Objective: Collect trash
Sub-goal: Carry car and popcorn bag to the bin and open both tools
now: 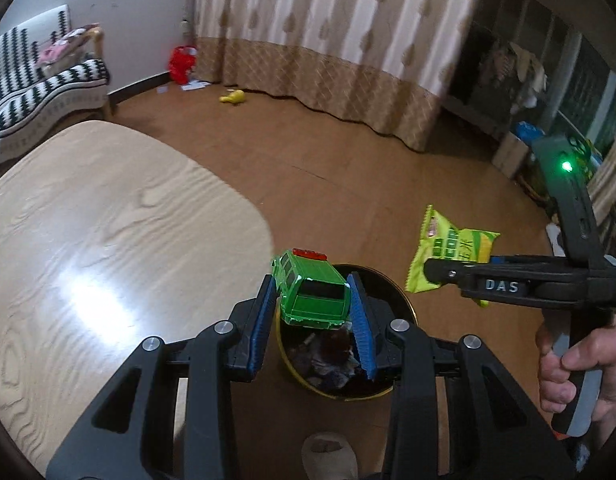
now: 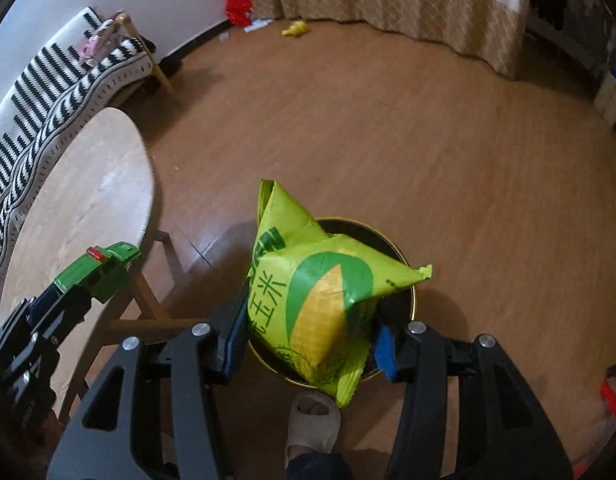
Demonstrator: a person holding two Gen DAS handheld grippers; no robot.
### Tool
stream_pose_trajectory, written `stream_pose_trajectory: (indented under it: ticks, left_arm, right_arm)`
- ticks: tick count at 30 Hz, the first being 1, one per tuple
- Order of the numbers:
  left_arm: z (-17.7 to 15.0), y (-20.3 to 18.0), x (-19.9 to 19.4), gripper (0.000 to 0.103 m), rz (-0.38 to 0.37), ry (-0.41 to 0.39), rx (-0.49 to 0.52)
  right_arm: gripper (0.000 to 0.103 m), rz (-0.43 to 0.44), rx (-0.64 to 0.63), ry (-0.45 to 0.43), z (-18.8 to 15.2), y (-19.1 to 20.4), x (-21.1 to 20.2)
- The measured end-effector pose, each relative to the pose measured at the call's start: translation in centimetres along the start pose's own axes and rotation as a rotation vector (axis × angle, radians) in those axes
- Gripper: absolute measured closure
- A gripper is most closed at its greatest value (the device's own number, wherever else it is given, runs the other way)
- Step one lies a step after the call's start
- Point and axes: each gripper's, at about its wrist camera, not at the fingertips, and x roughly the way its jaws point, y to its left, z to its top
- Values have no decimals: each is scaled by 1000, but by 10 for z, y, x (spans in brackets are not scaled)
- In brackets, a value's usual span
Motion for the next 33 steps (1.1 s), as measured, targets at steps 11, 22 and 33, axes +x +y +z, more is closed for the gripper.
stream_pose_trajectory:
  ticks: [11, 22, 33]
  left_arm:
    - [6, -15, 25, 67, -23, 28, 19]
    - [6, -26, 40, 67, -35, 46, 36]
    - [3, -29, 59, 67, -85, 69, 39]
  right_arm:
    - [50, 11, 22, 2, 6, -5, 3]
    - [25, 3, 59, -27, 6, -11, -4]
    - [21, -17, 125, -75, 3, -32, -20]
